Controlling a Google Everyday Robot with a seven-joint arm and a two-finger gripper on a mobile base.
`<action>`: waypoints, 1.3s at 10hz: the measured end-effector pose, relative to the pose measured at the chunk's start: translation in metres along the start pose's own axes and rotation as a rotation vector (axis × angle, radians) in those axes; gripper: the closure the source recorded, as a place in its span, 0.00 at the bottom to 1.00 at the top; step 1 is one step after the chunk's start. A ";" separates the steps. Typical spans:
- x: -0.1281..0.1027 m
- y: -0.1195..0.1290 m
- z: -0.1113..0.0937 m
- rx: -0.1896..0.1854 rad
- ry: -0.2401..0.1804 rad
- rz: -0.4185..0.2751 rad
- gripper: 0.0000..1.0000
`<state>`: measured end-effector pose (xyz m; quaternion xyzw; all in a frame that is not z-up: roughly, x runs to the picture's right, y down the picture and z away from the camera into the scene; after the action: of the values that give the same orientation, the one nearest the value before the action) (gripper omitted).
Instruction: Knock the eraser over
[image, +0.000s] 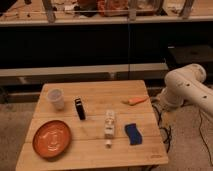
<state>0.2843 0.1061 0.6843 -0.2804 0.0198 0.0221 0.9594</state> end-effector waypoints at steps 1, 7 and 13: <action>0.000 0.000 0.000 0.001 0.000 0.000 0.20; -0.009 -0.013 0.002 0.050 0.006 -0.037 0.20; -0.018 -0.023 0.005 0.083 0.007 -0.066 0.20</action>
<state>0.2679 0.0885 0.7014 -0.2411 0.0147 -0.0115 0.9703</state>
